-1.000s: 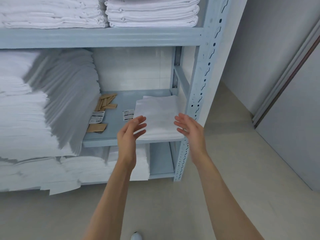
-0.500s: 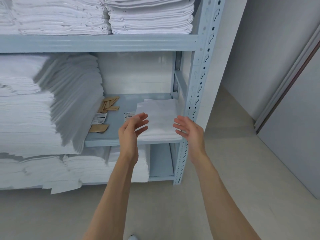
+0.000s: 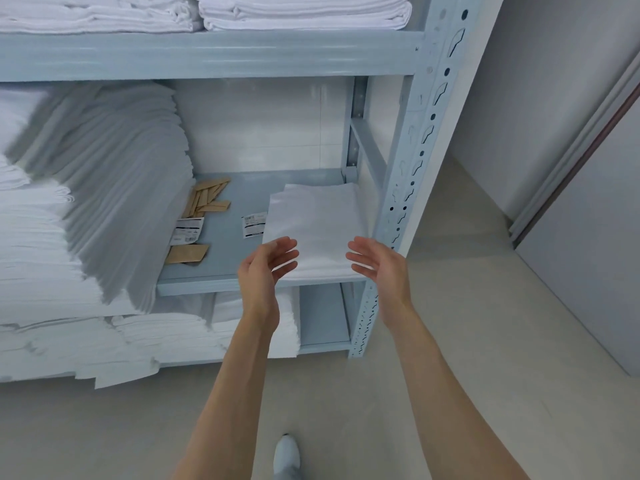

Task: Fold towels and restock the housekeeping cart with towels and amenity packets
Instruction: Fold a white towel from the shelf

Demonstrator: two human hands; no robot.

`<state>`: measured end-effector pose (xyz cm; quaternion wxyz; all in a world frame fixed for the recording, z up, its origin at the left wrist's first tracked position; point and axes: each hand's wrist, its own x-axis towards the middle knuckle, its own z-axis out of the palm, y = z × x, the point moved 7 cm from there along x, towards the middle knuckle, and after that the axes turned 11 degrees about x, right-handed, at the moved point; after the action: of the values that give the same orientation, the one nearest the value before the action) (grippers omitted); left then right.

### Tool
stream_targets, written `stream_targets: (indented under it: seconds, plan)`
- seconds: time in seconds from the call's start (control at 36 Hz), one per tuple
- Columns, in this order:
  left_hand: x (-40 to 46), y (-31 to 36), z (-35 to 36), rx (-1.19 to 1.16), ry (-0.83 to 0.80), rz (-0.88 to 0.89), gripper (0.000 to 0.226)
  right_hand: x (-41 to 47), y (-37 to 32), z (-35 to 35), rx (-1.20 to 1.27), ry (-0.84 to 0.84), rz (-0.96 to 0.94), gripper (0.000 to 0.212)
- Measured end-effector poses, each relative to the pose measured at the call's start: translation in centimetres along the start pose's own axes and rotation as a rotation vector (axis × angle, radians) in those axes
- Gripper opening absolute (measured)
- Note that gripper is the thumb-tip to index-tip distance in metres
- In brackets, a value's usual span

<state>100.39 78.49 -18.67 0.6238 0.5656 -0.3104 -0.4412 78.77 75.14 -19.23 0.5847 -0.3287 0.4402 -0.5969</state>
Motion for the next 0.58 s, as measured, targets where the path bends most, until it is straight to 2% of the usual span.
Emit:
stream_targets:
  seconds: [0.17,0.25,0.33,0.42,0.58]
  plan:
    - [7.6,-5.5,-1.0,-0.013,0.042,-0.193,0.024,5.7,5.3,0.2,0.08,0.136,0.135,0.02]
    - [11.0,-9.8,-2.1,-0.063,0.068,-0.387,0.016,7.8,9.5,-0.1,0.169,0.241,0.286,0.015]
    - [13.5,-14.3,-3.0,-0.116,0.011,-0.583,0.012,9.0,14.0,-0.2,0.252,0.295,0.446,0.014]
    - [15.0,-17.6,-3.4,-0.191,-0.04,-0.731,0.023,9.6,17.7,-0.3,0.27,0.322,0.553,0.018]
    - [17.3,-21.1,-2.6,-0.263,-0.052,-0.885,0.051,12.3,23.0,0.0,0.245,0.34,0.683,0.038]
